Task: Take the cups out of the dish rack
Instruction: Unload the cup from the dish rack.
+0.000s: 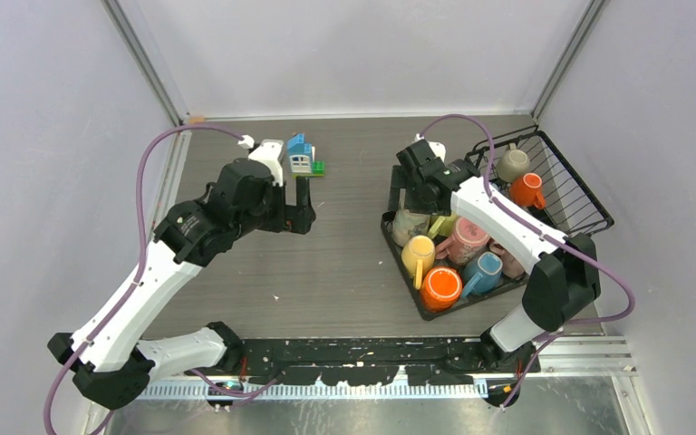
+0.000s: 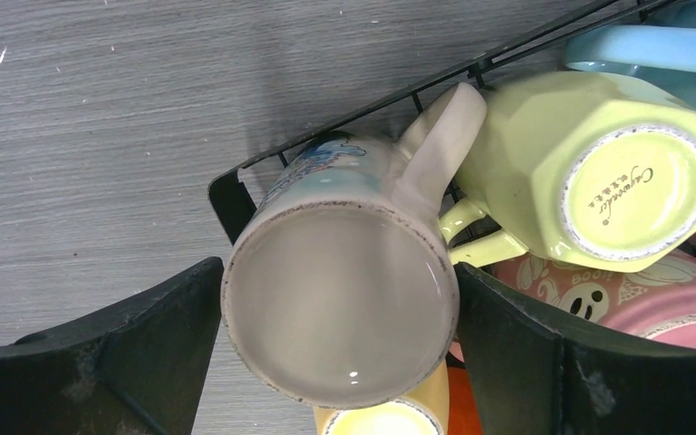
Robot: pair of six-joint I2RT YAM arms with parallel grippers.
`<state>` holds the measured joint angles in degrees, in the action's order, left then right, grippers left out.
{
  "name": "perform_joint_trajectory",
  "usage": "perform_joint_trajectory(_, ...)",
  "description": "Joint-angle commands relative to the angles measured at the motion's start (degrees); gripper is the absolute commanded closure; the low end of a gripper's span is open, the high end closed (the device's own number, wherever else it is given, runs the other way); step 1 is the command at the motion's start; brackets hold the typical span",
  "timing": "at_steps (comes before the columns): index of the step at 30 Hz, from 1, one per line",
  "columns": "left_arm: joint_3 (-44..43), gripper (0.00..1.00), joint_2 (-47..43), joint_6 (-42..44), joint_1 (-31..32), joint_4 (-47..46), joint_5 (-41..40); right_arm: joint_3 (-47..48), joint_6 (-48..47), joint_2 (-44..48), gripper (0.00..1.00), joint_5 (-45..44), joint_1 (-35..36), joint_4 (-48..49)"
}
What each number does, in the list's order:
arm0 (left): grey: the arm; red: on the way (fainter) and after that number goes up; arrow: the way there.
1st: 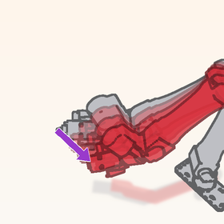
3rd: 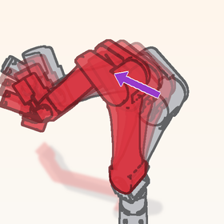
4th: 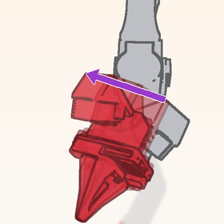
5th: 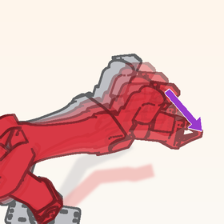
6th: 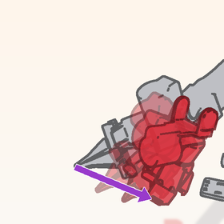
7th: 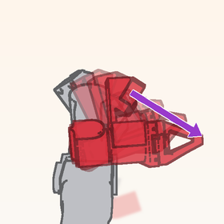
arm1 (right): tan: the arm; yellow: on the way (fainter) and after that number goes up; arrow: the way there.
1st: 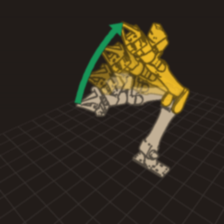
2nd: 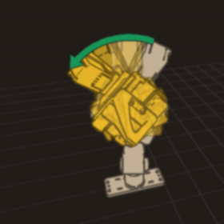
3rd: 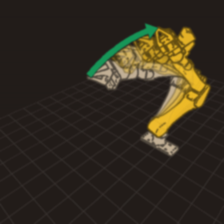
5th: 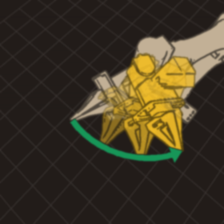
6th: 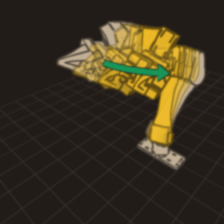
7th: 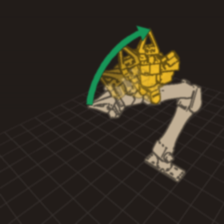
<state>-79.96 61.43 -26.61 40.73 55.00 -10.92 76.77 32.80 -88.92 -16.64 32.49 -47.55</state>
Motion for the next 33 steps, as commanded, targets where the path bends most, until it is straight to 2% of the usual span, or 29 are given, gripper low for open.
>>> perform_joint_trajectory(1,1.3,0.00,-1.1,-0.8,-0.3,-2.5,0.1,1.1,-0.9,-0.3,0.06,-0.9,-0.2,1.5)
perform_joint_trajectory(8,3.7,0.00,-1.9,-2.3,-0.3,-5.1,0.8,2.2,-1.0,-1.2,0.24,0.0,-0.2,1.2)
perform_joint_trajectory(16,8.3,0.00,-2.8,-6.4,-0.3,-8.4,4.1,2.7,-0.8,-0.2,0.61,0.6,0.1,0.3)
perform_joint_trajectory(20,10.5,0.00,-3.1,-8.0,-0.3,-10.2,5.4,3.6,-0.6,1.3,0.74,-0.1,0.2,-0.2)
perform_joint_trajectory(24,11.5,0.00,-2.7,-8.8,-0.3,-11.3,5.5,5.4,-0.6,2.2,0.82,-0.4,0.3,-1.5)
perform_joint_trajectory(33,13.3,0.01,-0.7,-13.0,-0.3,-17.6,8.0,9.4,-0.6,5.5,0.89,-1.5,0.3,-3.7)
